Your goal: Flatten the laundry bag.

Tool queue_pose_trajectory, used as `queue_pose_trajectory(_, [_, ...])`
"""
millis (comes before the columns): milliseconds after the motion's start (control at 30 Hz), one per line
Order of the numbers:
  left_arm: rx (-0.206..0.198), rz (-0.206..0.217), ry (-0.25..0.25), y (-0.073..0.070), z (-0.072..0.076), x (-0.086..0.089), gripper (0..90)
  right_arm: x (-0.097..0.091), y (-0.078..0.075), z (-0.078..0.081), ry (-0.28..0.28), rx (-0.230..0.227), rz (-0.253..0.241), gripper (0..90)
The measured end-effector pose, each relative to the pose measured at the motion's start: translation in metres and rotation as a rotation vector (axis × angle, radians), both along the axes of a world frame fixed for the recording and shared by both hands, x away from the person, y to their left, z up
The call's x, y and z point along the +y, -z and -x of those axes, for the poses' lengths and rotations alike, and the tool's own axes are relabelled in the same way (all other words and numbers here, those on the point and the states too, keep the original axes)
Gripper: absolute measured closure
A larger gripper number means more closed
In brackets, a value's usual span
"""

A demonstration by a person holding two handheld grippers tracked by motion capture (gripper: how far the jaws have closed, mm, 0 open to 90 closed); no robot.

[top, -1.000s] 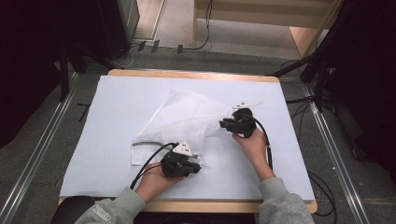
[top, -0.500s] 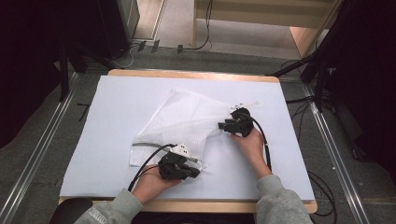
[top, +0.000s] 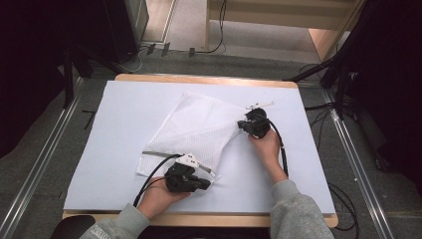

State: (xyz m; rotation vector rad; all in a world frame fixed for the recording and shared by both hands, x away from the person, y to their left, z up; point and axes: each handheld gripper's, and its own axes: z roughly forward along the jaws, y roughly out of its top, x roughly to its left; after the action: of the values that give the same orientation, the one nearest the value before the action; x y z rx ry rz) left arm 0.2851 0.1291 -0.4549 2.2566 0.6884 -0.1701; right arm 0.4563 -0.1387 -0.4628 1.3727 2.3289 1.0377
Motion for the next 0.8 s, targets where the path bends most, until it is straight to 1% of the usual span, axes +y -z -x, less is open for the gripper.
queue_pose_trajectory(67, [-0.003,0.008,-0.001,0.0,0.001,0.0,89.5,-0.002,-0.001,-0.002,0.0,-0.004,-0.003,90.0])
queue_pose_trajectory(100, [-0.002,0.004,-0.001,-0.001,0.002,0.001,89.5,-0.003,-0.002,-0.004,0.004,0.001,-0.01,90.0])
queue_pose_trajectory(167, [-0.01,0.019,-0.005,-0.002,0.004,0.002,89.6,-0.006,-0.003,-0.007,0.011,0.0,-0.016,90.0])
queue_pose_trajectory(300, [-0.018,0.037,-0.011,-0.005,0.006,0.004,89.6,-0.008,-0.003,-0.014,0.004,0.016,-0.026,90.0])
queue_pose_trajectory(333, [-0.022,0.042,-0.017,-0.005,0.007,0.003,89.6,-0.006,-0.003,-0.016,-0.004,0.012,-0.01,90.0])
queue_pose_trajectory(367, [-0.011,0.054,-0.017,-0.004,0.006,0.002,89.6,-0.006,-0.003,-0.016,-0.004,0.012,-0.01,90.0])
queue_pose_trajectory(400, [0.0,0.059,-0.011,-0.003,0.006,0.0,89.5,-0.005,-0.003,-0.017,0.007,0.001,0.006,90.0])
queue_pose_trajectory(433, [0.004,0.057,0.0,-0.001,0.006,-0.004,89.5,-0.004,-0.002,-0.017,0.02,-0.01,0.022,90.0])
queue_pose_trajectory(467, [0.01,0.045,0.017,0.001,0.006,-0.007,89.4,-0.004,-0.002,-0.018,0.027,-0.016,0.028,90.0])
queue_pose_trajectory(500, [0.009,0.028,0.025,0.004,0.006,-0.011,88.9,-0.006,-0.001,-0.019,0.028,-0.009,0.022,90.0])
queue_pose_trajectory(533, [0.013,0.007,0.031,0.005,0.006,-0.013,87.8,-0.007,0.0,-0.02,0.028,0.005,0.005,90.0])
queue_pose_trajectory(567, [0.022,0.009,0.033,0.005,0.005,-0.012,86.4,-0.008,0.001,-0.02,0.028,0.019,-0.007,90.0])
queue_pose_trajectory(600, [0.029,0.02,0.029,0.004,0.004,-0.011,84.2,-0.009,0.0,-0.019,0.028,0.019,-0.013,90.0])
queue_pose_trajectory(633, [0.04,0.02,0.023,0.001,0.003,-0.009,78.8,-0.01,-0.002,-0.017,0.022,0.008,-0.022,90.0])
queue_pose_trajectory(667, [0.06,0.03,0.025,-0.002,0.001,-0.006,78.8,-0.01,-0.002,-0.017,0.022,0.008,-0.022,90.0])
queue_pose_trajectory(700, [0.072,0.031,0.026,-0.005,-0.001,-0.003,75.7,-0.011,-0.004,-0.015,0.021,0.006,-0.03,90.0])
queue_pose_trajectory(733, [0.063,0.021,0.036,-0.01,-0.003,0.001,72.5,-0.012,-0.006,-0.013,0.015,0.0,-0.038,88.9])
queue_pose_trajectory(800, [0.057,0.032,0.024,-0.019,-0.007,0.009,71.3,-0.012,-0.009,-0.008,0.001,-0.006,-0.047,87.2])
